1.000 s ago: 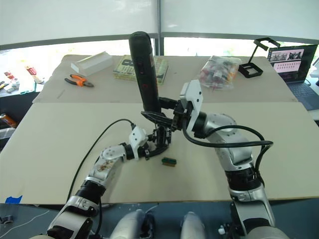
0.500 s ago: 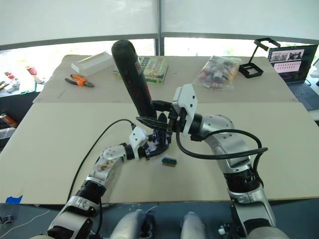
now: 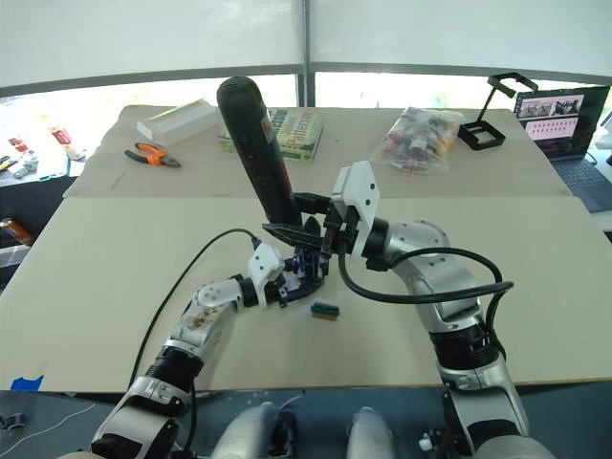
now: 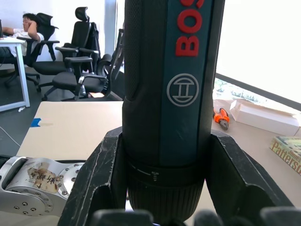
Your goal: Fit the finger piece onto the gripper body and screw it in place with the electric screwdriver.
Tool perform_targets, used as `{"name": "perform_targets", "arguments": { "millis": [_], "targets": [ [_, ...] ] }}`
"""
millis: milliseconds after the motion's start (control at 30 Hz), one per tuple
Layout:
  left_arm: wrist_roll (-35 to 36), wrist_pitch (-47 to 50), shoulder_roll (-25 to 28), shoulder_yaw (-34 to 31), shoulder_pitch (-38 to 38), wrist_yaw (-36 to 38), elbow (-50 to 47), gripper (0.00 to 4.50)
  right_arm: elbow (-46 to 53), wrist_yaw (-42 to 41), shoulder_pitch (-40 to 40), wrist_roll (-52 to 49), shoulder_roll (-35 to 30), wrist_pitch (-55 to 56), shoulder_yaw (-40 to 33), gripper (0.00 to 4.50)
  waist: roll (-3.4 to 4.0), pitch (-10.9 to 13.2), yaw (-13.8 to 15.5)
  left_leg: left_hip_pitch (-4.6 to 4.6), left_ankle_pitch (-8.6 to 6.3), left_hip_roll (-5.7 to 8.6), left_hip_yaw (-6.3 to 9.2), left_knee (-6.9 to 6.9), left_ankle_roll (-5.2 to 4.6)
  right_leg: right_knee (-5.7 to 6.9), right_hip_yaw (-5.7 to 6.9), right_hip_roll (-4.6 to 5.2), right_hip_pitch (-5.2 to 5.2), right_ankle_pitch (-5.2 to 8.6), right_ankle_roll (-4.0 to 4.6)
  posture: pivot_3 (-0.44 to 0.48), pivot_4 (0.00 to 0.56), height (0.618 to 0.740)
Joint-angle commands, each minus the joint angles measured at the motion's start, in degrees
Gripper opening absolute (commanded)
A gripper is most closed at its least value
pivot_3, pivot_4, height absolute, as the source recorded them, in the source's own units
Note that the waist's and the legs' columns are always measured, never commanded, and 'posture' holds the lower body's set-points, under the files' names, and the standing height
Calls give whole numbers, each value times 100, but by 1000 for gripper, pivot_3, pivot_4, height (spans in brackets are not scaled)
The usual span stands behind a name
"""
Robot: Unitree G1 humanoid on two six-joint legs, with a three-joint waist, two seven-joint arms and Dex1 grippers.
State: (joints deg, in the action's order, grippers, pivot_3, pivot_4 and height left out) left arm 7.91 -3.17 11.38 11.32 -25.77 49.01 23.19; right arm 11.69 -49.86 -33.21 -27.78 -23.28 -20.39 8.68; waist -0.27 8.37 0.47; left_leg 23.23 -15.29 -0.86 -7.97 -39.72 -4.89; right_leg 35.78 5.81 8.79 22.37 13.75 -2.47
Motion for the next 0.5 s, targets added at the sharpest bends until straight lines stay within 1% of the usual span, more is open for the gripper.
{"name": "perform_targets", "arguments": {
  "millis": [33, 200, 300, 367, 500],
  "targets": [
    [69, 29, -11, -17, 99, 56, -118, 2431, -425, -6, 225, 338, -182, -281, 194, 1907, 0, 0, 0, 0, 0, 0, 0, 0, 0, 0, 0, 0, 0, 0, 0, 0, 150, 740],
    [67, 18, -21, -17, 98, 50, -100, 2431, -336, -53, 139, 261, -233, -332, 131, 1907, 0, 0, 1, 0, -2, 0, 0, 1, 1, -2, 3, 6, 1, 0, 0, 0, 150, 740],
    [58, 1, -33, -11, 97, 46, -69, 2431, -186, -21, -44, 108, -232, -466, 20, 1907, 0, 0, 1, 2, -2, 0, 0, 2, 1, -3, 4, 11, 3, 0, 0, 0, 150, 740],
    [45, -16, -42, -5, 92, 45, -33, 2431, -81, -49, -152, 55, -279, -502, -31, 1907, 0, 1, 7, 5, -2, 0, 0, 2, 1, -2, 12, 33, 7, 0, 0, 0, 150, 740],
    [14, -41, -62, -5, 66, 22, 54, 2431, 313, -70, -432, -302, -306, -535, -379, 1907, -1, 2, 13, 16, -5, 4, -1, 1, -4, -3, 37, 52, 15, -1, -1, 0, 150, 740]
  ]
}}
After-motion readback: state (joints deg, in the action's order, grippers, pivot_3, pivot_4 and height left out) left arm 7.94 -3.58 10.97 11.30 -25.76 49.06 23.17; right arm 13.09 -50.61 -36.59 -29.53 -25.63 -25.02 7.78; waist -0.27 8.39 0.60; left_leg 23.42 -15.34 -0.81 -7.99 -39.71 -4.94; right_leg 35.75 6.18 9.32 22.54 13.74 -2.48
